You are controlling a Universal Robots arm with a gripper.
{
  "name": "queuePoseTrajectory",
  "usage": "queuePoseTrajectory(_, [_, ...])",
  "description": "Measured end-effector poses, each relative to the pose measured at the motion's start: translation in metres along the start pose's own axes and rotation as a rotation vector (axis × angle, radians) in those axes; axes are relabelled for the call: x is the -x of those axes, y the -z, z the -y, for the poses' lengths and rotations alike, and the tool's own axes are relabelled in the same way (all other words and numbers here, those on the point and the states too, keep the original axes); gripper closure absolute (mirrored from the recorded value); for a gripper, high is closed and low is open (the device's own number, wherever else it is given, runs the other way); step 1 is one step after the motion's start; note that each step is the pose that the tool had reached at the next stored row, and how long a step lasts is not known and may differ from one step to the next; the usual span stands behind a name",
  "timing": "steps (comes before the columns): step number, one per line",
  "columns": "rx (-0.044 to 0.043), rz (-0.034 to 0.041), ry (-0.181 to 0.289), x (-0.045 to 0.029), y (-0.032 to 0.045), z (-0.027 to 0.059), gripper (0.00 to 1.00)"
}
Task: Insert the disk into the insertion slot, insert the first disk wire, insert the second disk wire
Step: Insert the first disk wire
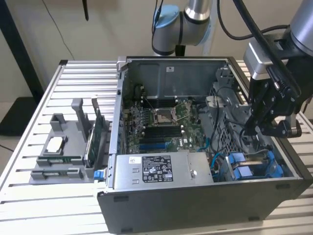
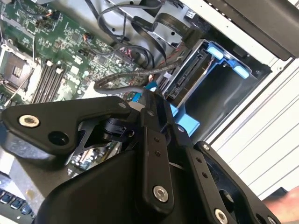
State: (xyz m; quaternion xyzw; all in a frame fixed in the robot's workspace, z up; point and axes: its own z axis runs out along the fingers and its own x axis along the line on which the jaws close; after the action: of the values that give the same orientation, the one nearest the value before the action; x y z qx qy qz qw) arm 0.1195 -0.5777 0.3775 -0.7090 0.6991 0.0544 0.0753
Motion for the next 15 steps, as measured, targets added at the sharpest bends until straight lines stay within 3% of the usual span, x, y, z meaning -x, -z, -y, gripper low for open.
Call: queuePoseTrajectory(15, [0.0001, -0.0043, 0.000, -0.0097, -0.0043, 0.0039, 0.81])
